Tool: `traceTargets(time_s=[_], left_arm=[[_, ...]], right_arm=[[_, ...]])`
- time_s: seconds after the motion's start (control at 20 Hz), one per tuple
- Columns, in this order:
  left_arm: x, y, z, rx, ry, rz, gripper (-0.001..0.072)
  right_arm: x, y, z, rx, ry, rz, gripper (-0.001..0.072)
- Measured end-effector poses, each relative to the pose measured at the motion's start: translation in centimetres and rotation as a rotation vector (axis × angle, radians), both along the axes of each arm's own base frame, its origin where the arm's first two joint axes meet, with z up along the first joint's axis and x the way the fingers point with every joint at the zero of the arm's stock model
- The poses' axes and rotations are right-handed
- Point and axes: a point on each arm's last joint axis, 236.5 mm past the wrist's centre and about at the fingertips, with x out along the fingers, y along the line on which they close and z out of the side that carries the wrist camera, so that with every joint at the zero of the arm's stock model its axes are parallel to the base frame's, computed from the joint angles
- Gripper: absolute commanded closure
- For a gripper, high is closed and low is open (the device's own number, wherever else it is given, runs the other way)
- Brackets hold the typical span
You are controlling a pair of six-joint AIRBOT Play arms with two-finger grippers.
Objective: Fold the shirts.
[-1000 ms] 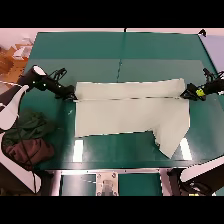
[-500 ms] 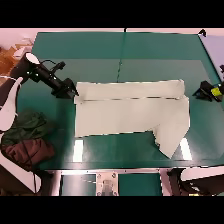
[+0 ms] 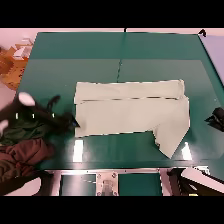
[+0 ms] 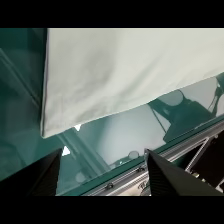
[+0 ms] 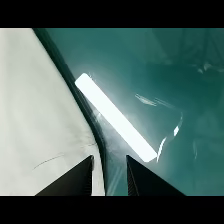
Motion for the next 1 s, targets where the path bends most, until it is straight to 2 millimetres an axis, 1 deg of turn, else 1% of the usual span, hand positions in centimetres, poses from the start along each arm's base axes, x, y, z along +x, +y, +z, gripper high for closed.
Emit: traceTargets(time_s=[0.05, 0.15, 0.25, 0.3, 0.35, 0.4, 0.45, 0.5, 0.6, 0.65, 0.7, 0.75, 0.9, 1.0], left_arm=[[-1.3, -0.9, -1.0, -0.008, -0.007, 0.039, 0.0118], [-2.6, -2.8, -2.4, -0.027, -0.032, 0.106, 0.0118], [-2.7, -4.7, -3.1, -0.039, -0.077, 0.163, 0.0121], [-2.2, -5.3, -3.3, -0.038, -0.106, 0.204, 0.0122], [-1.5, -5.6, -3.6, -0.027, -0.144, 0.242, 0.0141], [-0.8, -5.6, -3.8, -0.013, -0.178, 0.278, 0.0337], [0.3, -5.0, -4.2, 0.021, -0.229, 0.317, 0.0349], [1.2, -4.5, -4.3, 0.043, -0.266, 0.349, 0.0349], [2.0, -4.1, -4.4, 0.063, -0.301, 0.382, 0.0350], [2.5, -3.8, -4.4, 0.078, -0.324, 0.397, 0.0371], [2.8, -3.5, -4.5, 0.089, -0.339, 0.407, 0.0576], [3.1, -3.1, -4.6, 0.106, -0.356, 0.416, 0.0684], [3.8, -2.4, -4.5, 0.116, -0.374, 0.435, 0.0684], [4.4, -1.6, -4.2, 0.114, -0.371, 0.433, 0.0684]], right_arm=[[-0.2, 0.3, -0.4, 0.006, -0.008, -0.021, 0.0459], [0.0, 1.2, -1.0, 0.033, -0.032, -0.047, 0.0459], [0.3, 2.2, -1.6, 0.048, -0.044, -0.050, 0.0460], [0.5, 2.7, -1.8, 0.056, -0.049, -0.046, 0.0460], [0.6, 3.1, -2.1, 0.058, -0.050, -0.042, 0.0459], [0.7, 3.4, -2.2, 0.060, -0.053, -0.038, 0.0458], [0.9, 3.6, -2.3, 0.063, -0.056, -0.035, 0.0442], [1.0, 3.8, -2.4, 0.064, -0.056, -0.032, 0.0408], [1.1, 4.1, -2.5, 0.066, -0.061, -0.031, 0.0393], [1.2, 4.1, -2.5, 0.068, -0.064, -0.031, 0.0361], [1.4, 4.3, -2.4, 0.073, -0.068, -0.032, 0.0356], [1.5, 4.4, -2.4, 0.080, -0.075, -0.035, 0.0356], [1.7, 5.0, -2.2, 0.104, -0.082, -0.038, 0.0353], [1.2, 5.1, -2.2, 0.125, -0.071, -0.044, 0.0353]])
